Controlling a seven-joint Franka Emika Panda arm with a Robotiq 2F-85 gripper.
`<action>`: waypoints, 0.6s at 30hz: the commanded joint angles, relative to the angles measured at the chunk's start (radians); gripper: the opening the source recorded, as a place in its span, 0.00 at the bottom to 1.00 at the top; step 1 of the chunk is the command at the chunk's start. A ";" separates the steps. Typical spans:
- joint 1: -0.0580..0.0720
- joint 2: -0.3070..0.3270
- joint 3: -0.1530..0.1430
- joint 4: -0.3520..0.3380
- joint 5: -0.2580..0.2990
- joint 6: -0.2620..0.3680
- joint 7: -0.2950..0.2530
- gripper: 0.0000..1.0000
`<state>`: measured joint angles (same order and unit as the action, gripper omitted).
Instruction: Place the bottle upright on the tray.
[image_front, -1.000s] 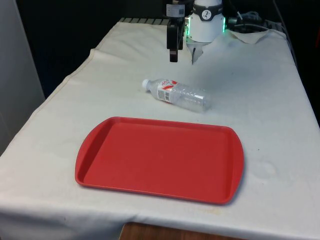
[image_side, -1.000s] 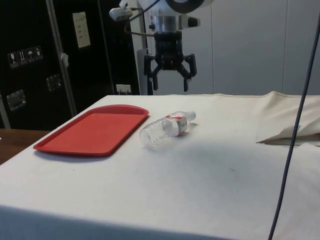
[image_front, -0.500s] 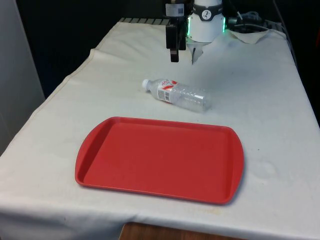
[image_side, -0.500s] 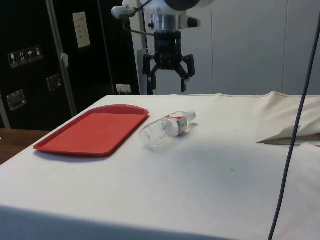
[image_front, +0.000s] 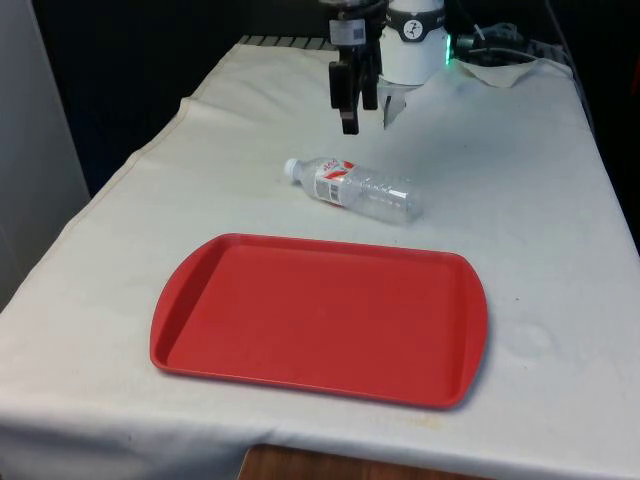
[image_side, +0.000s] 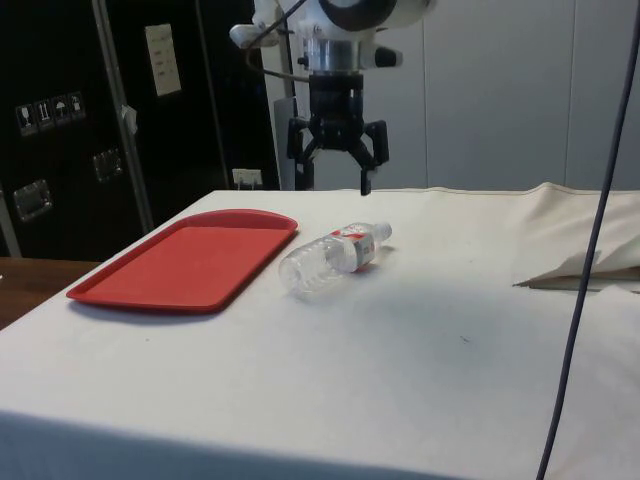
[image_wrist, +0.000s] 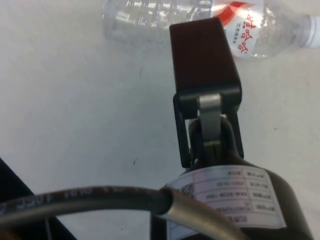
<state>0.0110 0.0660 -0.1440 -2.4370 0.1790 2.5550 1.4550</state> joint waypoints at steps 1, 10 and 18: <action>0.000 0.004 0.003 -0.001 0.020 0.017 -0.002 1.00; 0.000 0.039 0.006 0.003 0.080 0.039 -0.002 1.00; 0.000 0.069 0.008 0.009 0.132 0.053 -0.003 1.00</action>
<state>0.0110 0.1360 -0.1420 -2.4280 0.2970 2.5950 1.4550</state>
